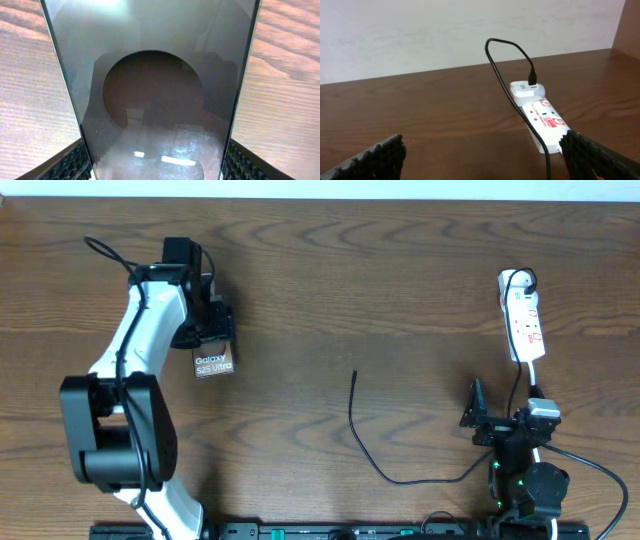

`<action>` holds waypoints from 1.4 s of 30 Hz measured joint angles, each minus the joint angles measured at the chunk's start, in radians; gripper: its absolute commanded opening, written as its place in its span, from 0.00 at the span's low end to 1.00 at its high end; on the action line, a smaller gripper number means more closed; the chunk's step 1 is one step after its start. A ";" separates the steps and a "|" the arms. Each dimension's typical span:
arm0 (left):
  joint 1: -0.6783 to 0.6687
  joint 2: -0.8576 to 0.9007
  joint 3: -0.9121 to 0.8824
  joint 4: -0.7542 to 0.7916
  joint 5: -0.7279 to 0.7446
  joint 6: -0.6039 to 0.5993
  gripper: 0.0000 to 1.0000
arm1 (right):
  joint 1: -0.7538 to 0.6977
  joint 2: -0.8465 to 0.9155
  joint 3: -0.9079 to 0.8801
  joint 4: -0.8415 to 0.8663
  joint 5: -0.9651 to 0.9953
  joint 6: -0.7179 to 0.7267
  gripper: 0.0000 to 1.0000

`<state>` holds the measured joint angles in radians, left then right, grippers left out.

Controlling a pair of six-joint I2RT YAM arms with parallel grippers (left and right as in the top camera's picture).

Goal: Plug charger to phone and switch on socket
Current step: 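Lift the phone box and rotate it upright toward the center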

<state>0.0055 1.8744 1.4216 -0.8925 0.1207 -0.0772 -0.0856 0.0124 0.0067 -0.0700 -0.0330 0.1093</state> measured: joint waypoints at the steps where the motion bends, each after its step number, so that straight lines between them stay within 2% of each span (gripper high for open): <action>1: 0.000 -0.014 0.000 -0.006 0.021 -0.005 0.07 | 0.000 0.000 0.000 0.000 0.000 0.000 0.99; 6: 0.000 -0.074 0.000 -0.024 0.114 -0.073 0.07 | 0.000 0.000 0.000 0.000 0.000 0.000 0.99; 14: 0.000 -0.138 0.000 -0.024 0.301 -0.248 0.07 | 0.000 0.000 0.000 0.000 0.000 0.000 0.99; 29: 0.054 -0.146 0.000 -0.031 0.741 -0.584 0.08 | 0.000 0.000 0.000 0.000 0.000 0.000 0.99; 38: 0.093 -0.146 0.000 -0.042 0.866 -0.837 0.07 | 0.000 0.000 0.000 0.000 0.000 0.000 0.99; 42: 0.097 -0.146 0.000 -0.042 0.914 -0.901 0.08 | 0.000 0.000 0.000 0.000 0.000 0.000 0.99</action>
<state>0.1028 1.7279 1.4216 -0.9344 1.0351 -0.9787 -0.0856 0.0124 0.0067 -0.0700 -0.0330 0.1093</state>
